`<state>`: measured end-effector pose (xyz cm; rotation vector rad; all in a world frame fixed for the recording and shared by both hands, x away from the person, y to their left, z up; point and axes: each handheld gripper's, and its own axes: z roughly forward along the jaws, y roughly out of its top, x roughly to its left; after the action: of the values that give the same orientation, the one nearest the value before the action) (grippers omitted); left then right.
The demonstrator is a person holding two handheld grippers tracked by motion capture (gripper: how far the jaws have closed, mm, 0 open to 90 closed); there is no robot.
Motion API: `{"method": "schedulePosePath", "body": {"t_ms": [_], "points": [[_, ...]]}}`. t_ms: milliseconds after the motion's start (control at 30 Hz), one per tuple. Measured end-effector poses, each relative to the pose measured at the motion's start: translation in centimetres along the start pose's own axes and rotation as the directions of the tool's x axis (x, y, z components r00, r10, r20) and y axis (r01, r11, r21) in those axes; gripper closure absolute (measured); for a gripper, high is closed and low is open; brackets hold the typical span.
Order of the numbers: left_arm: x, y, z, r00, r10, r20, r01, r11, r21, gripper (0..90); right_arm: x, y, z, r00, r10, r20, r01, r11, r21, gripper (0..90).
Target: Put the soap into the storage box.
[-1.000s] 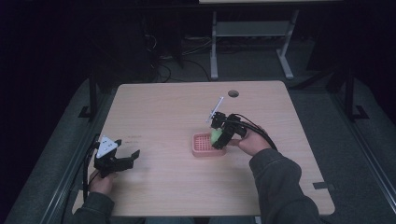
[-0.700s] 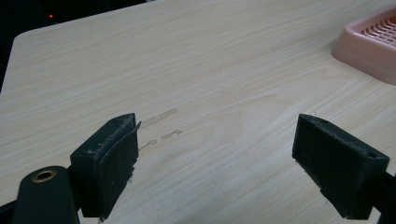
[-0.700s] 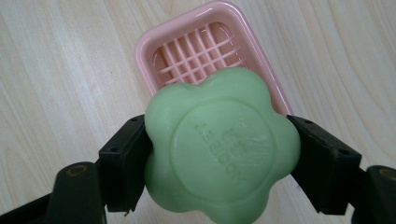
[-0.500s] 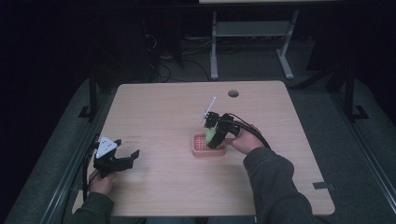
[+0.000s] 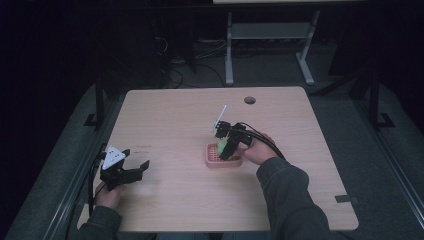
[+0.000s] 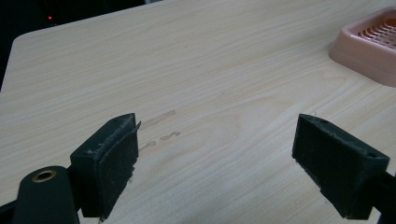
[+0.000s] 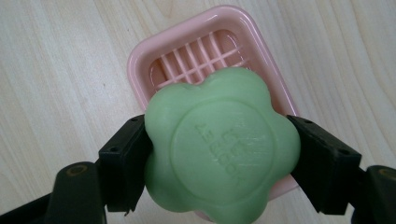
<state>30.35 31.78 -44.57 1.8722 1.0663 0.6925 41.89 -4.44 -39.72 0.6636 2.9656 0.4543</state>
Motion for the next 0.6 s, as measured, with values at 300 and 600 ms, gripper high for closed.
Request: {"method": "schedulePosePath", "body": {"t_ms": [300, 600], "points": [[0.01, 0.0, -0.02, 1.0, 0.0, 0.002, 0.0, 1.0, 0.0, 14.0, -0.27, 0.29, 0.42, 0.9999, 0.016, 0.001, -0.016, 0.9999, -0.007, 26.0], [0.0, -0.02, 0.04, 1.0, -0.004, 0.005, 0.004, 1.0, 0.0, 14.0, -0.34, 0.44, 0.99, 0.9998, 0.016, -0.009, -0.016, 0.9999, 0.0, 26.0]]}}
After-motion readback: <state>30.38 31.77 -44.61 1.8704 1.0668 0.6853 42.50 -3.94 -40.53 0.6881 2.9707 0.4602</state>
